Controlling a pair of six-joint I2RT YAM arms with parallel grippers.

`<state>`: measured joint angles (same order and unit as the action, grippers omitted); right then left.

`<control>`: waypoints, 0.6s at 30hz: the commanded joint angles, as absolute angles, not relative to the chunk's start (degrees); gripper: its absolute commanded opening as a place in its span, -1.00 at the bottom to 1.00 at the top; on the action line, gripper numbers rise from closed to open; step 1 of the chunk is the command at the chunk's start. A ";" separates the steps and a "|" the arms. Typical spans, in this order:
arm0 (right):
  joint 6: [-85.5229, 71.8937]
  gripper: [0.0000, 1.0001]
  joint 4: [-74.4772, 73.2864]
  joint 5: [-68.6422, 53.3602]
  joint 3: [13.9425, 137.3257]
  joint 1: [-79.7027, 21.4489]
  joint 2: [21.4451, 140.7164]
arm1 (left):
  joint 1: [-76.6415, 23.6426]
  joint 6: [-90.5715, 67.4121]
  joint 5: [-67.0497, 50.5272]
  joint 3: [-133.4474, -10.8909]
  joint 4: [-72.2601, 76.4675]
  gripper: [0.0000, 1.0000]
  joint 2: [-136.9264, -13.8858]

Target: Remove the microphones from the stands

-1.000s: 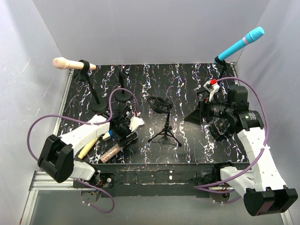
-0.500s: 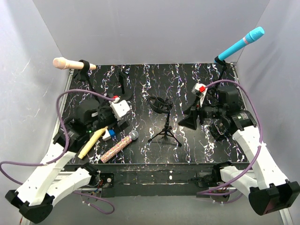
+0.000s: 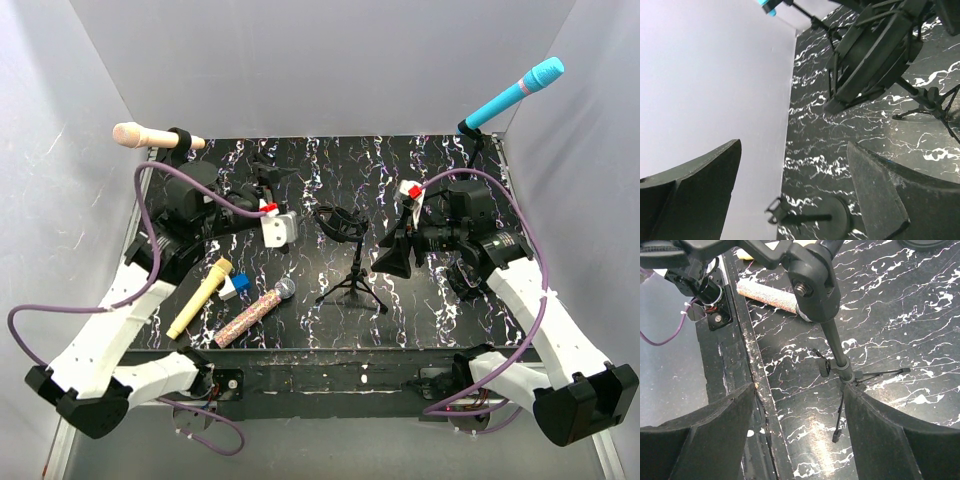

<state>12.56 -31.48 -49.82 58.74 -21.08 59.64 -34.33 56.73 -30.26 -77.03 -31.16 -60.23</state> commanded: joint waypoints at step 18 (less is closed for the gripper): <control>7.12 0.57 -32.78 -52.73 57.22 -21.36 57.92 | -46.67 79.54 -40.70 -88.33 -43.68 0.17 -71.27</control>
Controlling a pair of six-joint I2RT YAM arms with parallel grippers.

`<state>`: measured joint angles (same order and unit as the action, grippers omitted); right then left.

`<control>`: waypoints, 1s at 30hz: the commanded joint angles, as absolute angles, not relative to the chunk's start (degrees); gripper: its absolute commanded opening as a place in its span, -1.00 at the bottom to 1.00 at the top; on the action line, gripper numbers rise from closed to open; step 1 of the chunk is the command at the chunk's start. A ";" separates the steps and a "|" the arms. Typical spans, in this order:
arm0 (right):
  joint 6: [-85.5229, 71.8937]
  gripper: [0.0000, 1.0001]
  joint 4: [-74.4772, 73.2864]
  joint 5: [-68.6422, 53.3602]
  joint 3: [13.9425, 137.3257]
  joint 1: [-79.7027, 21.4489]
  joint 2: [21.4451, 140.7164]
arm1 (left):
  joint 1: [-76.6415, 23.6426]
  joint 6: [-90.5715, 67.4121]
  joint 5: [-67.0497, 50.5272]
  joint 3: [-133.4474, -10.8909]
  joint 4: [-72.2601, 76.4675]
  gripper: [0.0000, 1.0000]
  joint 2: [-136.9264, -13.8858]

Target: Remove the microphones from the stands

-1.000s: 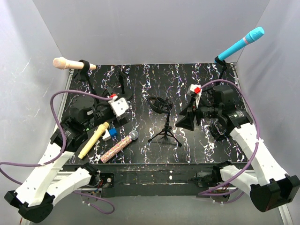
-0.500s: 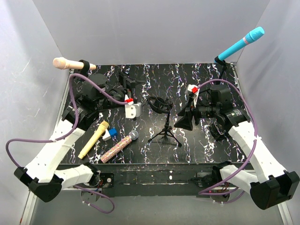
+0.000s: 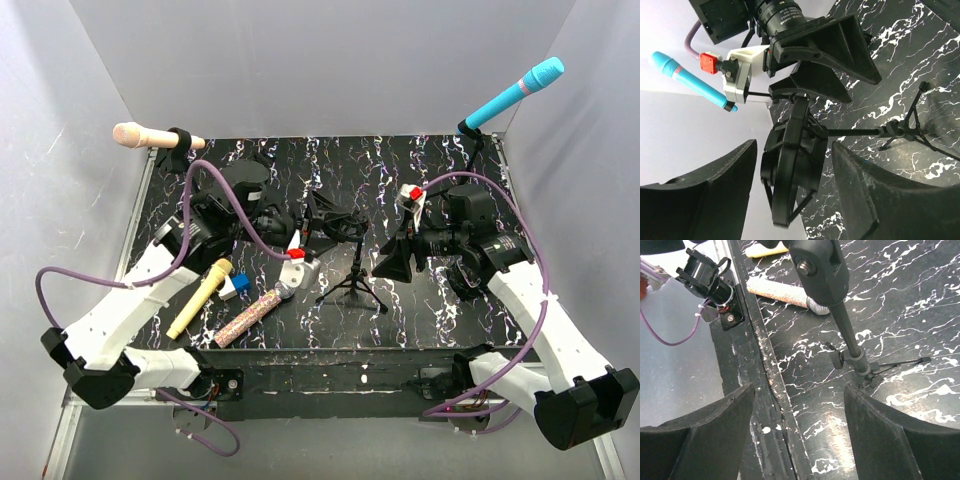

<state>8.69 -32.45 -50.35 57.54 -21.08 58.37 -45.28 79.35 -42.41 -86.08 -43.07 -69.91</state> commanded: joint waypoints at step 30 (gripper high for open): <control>-21.62 0.05 -26.81 -34.36 65.66 -18.98 76.11 | -47.55 35.33 -12.22 -98.88 -35.51 -1.00 -76.73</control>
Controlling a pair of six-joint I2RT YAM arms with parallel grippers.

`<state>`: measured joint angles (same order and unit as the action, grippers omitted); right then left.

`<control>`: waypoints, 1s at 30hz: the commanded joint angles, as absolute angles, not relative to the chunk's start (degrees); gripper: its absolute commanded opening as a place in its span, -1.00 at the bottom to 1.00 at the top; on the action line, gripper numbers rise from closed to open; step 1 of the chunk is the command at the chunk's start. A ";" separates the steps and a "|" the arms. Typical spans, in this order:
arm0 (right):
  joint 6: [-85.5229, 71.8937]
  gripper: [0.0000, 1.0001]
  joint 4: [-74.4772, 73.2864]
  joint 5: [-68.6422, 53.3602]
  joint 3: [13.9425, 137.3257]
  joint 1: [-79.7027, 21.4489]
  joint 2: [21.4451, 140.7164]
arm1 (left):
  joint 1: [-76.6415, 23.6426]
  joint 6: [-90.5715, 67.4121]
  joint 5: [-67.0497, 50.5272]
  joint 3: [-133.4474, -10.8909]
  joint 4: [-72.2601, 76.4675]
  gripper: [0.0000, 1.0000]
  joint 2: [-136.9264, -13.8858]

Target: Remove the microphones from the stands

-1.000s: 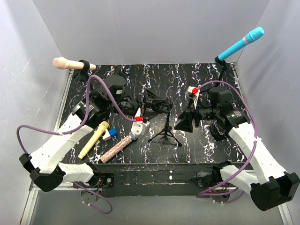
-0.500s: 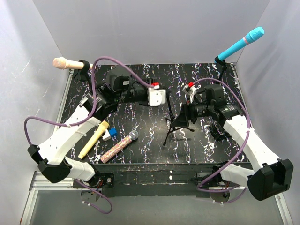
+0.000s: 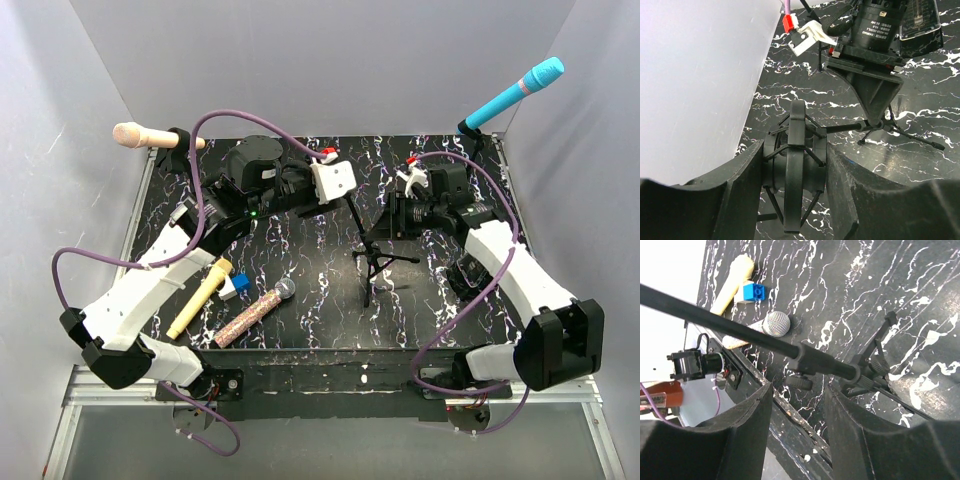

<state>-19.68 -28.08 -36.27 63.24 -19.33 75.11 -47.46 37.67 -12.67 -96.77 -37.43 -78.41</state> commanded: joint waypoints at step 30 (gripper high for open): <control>-11.47 -0.97 -27.23 -41.15 66.26 -20.47 79.72 | -47.55 34.72 -9.32 -97.91 -33.31 -1.00 -77.26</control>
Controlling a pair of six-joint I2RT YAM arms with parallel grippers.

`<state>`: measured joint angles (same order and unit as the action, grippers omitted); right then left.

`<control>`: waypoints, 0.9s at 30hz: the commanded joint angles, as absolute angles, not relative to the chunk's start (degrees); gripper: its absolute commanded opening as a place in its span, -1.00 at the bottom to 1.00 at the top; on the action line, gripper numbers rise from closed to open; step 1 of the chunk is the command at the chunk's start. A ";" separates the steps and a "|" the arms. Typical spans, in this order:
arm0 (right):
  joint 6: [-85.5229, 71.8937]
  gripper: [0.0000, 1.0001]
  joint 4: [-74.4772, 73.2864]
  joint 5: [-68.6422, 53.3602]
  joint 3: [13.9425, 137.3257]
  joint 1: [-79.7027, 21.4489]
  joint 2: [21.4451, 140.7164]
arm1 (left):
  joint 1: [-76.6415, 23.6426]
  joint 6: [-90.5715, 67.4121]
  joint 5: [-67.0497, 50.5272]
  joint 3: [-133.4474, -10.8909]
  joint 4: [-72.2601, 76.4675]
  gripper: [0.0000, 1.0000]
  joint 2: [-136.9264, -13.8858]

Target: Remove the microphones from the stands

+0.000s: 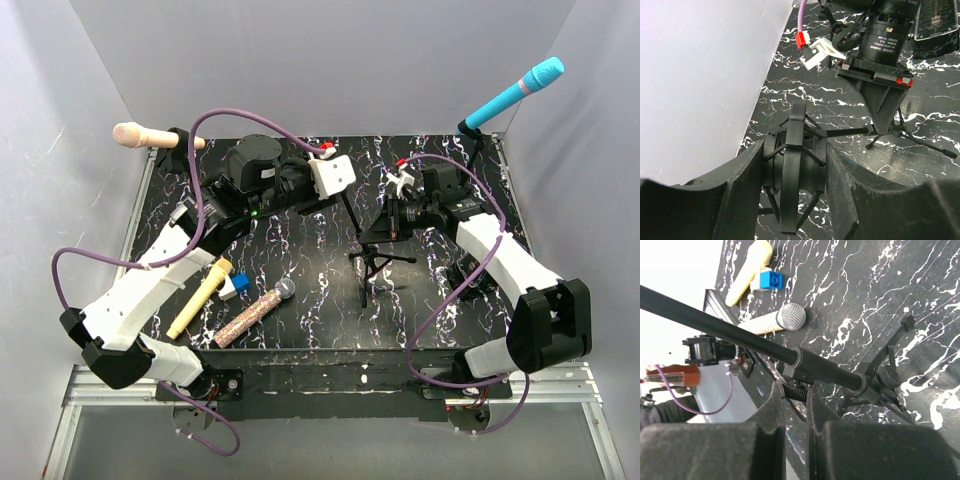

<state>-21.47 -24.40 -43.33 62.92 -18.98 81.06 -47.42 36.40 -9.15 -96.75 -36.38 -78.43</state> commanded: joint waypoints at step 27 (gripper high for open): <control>38.83 0.66 -17.74 -20.40 39.80 -38.50 41.48 | -47.55 30.76 -11.87 -96.42 -32.43 -1.00 -76.20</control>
